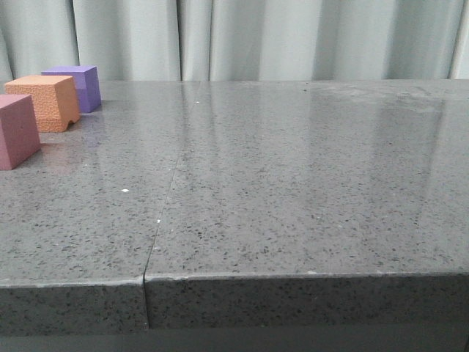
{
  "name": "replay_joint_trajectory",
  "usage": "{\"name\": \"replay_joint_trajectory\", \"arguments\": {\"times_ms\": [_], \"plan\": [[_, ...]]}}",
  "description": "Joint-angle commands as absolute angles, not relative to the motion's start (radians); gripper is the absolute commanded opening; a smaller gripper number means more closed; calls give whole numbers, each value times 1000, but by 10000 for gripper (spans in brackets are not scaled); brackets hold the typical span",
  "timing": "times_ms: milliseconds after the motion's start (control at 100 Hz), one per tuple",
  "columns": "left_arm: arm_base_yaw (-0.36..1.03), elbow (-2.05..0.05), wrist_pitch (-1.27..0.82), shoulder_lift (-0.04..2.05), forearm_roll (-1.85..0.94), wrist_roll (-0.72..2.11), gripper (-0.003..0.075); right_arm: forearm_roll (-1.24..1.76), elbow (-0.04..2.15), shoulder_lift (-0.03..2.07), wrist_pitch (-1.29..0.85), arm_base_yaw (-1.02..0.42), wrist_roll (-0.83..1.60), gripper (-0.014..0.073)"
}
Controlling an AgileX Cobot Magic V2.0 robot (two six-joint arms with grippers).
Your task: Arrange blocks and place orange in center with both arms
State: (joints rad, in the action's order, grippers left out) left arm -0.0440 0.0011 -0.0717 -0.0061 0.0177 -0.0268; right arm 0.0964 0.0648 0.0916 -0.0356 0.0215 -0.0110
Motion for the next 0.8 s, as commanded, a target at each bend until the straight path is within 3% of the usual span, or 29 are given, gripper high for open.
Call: {"name": "replay_joint_trajectory", "arguments": {"times_ms": [0, 160, 790], "plan": [[-44, 41, 14, -33, 9, -28, -20, 69, 47, 51, 49, 52, 0, -69], [-44, 41, 14, -33, 9, -28, -20, 18, -13, -36, 16, 56, -63, -69], [-44, 41, 14, -33, 9, -28, -20, 0, -11, -34, -10, 56, -70, -69]]}}
